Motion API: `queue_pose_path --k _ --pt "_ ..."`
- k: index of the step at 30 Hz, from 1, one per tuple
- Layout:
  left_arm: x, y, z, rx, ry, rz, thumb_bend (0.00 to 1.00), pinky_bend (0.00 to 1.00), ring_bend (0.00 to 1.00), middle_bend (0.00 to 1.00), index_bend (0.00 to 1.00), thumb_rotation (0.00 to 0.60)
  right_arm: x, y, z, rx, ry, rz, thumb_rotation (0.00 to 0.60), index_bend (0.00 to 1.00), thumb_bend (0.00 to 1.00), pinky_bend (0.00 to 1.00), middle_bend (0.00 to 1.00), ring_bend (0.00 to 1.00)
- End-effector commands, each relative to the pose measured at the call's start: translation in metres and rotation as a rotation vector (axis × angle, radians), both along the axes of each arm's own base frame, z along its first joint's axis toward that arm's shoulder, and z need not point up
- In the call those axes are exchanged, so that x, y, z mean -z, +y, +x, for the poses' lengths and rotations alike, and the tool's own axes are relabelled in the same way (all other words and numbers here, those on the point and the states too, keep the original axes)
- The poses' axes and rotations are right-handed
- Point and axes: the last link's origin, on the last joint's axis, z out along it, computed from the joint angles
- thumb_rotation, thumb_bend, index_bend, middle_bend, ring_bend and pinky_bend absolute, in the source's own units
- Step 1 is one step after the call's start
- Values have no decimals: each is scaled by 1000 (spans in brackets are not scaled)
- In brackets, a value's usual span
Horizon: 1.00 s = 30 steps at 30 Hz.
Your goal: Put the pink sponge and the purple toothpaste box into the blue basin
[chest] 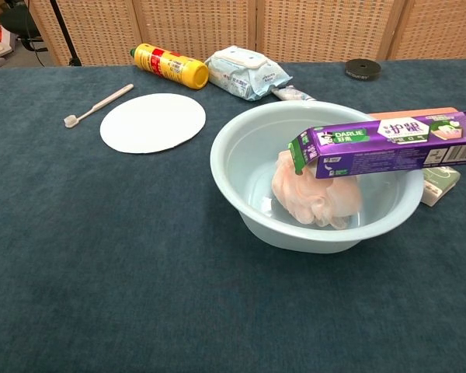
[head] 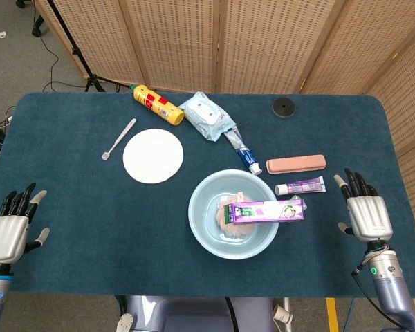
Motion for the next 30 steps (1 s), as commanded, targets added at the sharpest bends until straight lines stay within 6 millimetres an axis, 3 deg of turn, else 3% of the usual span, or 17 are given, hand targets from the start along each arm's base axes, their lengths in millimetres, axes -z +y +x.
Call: queue_pose_path --k 1,13,30 --pt "4 1 -1 -1 5 -7 284 74 112 0 59 600 8 -5 -19 42 -2 26 600 99 42 219 0 0" --pt "18 0 -6 -24 23 -53 287 75 112 0 58 600 10 -56 -18 71 55 57 600 99 52 219 0 0" --pt "26 3 -13 -58 -4 -97 290 74 113 0 58 600 56 -79 3 80 85 169 600 98 53 219 0 0"
